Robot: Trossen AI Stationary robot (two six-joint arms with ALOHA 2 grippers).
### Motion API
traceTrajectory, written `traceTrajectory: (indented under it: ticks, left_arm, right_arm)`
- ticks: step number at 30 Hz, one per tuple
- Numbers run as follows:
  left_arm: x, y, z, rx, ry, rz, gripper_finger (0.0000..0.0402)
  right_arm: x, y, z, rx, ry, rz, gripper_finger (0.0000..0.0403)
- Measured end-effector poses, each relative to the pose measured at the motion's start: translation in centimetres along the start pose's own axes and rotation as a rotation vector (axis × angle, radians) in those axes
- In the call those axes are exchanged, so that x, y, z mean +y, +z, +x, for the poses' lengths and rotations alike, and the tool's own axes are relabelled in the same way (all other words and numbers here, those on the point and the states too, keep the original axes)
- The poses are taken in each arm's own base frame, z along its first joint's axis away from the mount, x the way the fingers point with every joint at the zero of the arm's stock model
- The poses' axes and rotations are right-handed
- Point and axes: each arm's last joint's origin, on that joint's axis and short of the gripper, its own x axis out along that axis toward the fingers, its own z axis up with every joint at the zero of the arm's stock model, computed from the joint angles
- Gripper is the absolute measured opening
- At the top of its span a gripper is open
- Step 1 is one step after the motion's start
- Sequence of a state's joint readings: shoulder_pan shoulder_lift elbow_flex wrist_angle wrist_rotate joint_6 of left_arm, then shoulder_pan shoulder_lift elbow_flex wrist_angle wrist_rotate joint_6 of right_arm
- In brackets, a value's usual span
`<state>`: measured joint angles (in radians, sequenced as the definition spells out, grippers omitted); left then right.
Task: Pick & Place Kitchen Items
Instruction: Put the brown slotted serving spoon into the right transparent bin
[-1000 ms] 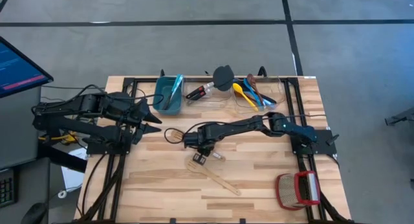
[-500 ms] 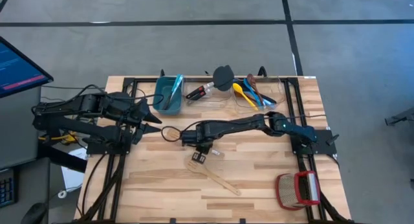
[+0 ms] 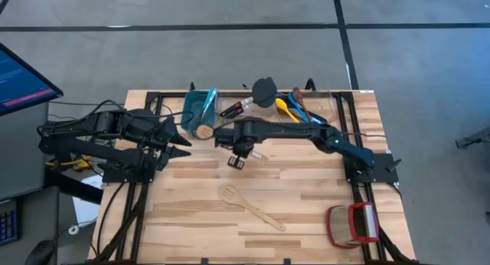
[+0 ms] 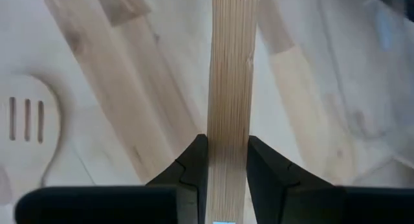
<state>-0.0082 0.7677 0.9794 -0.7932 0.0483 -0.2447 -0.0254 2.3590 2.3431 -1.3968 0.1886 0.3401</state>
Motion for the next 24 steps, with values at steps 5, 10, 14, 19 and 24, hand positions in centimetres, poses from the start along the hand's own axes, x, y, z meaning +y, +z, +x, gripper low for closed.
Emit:
traceTrajectory:
  ticks: [5, 10, 14, 19, 24]
  left_arm:
    - [0.0, 0.0, 0.0, 0.000, 0.000, 0.000, 0.0159]
    - [0.0, 0.0, 0.0, -0.001, 0.000, 0.000, 0.0159]
    - [0.0, 0.0, 0.0, -0.001, 0.000, 0.000, 0.0159]
    - [0.0, 0.0, 0.0, -0.001, 0.000, 0.000, 0.0159]
    - [0.0, 0.0, 0.0, -0.001, 0.000, 0.000, 0.0159]
  right_arm:
    - [-3.0, -0.7, -3.8, -0.036, -0.045, 0.042, 0.0069]
    - [-6.6, -1.9, -8.4, -0.109, -0.132, 0.101, 0.0069]
    - [-9.2, -3.0, -11.2, -0.156, -0.220, 0.147, 0.0069]
    - [-11.0, -3.8, -13.0, -0.202, -0.307, 0.187, 0.0069]
    - [-11.6, -3.7, -12.8, -0.203, -0.381, 0.163, 0.0069]
